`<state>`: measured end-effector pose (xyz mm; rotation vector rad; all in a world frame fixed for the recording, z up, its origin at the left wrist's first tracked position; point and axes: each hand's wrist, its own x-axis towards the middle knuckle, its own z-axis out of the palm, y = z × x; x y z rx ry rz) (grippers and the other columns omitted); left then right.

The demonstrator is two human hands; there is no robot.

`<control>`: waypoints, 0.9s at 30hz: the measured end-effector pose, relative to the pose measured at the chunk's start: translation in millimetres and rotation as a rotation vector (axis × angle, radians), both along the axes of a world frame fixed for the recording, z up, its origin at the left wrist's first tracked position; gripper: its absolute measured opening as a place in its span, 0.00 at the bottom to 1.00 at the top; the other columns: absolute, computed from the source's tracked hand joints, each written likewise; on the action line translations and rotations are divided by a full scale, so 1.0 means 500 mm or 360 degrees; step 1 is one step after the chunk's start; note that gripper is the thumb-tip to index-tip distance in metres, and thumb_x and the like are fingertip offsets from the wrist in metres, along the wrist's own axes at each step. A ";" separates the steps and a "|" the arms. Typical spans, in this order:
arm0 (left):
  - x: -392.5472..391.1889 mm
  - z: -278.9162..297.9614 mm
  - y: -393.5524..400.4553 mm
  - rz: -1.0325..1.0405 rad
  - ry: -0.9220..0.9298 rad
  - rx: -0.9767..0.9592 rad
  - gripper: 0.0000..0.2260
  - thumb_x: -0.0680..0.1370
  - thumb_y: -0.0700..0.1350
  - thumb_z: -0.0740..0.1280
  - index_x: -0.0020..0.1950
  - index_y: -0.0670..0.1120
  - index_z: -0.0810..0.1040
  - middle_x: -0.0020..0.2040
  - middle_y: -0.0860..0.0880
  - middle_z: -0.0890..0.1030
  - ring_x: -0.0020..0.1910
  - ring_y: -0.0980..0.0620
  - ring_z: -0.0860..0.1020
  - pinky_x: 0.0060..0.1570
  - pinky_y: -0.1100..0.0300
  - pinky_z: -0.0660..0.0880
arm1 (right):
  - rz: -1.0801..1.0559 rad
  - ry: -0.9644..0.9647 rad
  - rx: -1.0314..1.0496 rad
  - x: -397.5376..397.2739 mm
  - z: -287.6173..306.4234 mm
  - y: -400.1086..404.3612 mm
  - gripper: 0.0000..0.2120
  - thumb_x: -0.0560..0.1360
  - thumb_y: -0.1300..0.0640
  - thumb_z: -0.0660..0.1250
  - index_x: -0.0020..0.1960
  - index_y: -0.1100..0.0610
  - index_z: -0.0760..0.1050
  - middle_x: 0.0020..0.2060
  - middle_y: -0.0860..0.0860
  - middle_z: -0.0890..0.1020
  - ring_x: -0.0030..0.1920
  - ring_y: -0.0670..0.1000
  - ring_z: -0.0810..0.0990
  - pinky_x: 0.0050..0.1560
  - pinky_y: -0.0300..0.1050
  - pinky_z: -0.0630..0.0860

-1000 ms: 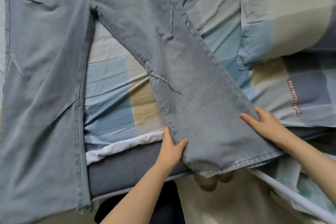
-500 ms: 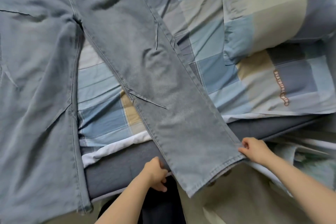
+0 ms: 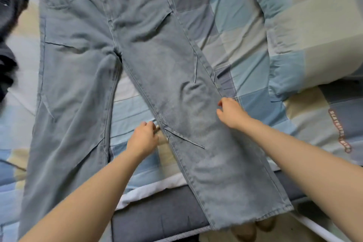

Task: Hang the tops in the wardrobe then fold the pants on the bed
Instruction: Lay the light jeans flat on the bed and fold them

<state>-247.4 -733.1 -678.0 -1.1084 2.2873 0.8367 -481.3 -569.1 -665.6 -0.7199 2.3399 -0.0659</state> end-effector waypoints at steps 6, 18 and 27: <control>-0.017 -0.042 -0.250 -0.0092 0.0101 -0.0498 0.23 0.77 0.41 0.63 0.72 0.43 0.65 0.70 0.43 0.68 0.69 0.40 0.65 0.63 0.45 0.68 | -0.0076 0.0292 -0.0145 -0.076 -0.048 -0.260 0.24 0.81 0.51 0.57 0.69 0.68 0.64 0.67 0.66 0.68 0.67 0.65 0.67 0.68 0.53 0.62; -0.064 -0.153 -0.472 -0.0195 0.0009 0.0015 0.31 0.78 0.66 0.56 0.78 0.65 0.46 0.80 0.59 0.40 0.78 0.47 0.37 0.69 0.29 0.42 | -0.0680 0.0250 -0.0048 -0.172 -0.101 -0.441 0.33 0.78 0.43 0.62 0.70 0.68 0.61 0.69 0.66 0.67 0.69 0.66 0.66 0.67 0.57 0.63; -0.024 -0.067 -0.603 0.1206 0.0733 0.1482 0.31 0.79 0.67 0.46 0.71 0.50 0.71 0.65 0.54 0.78 0.70 0.57 0.66 0.72 0.51 0.50 | -0.0014 -0.0243 -0.1075 0.068 0.145 -0.683 0.14 0.76 0.59 0.63 0.34 0.61 0.66 0.29 0.48 0.68 0.32 0.45 0.65 0.32 0.43 0.61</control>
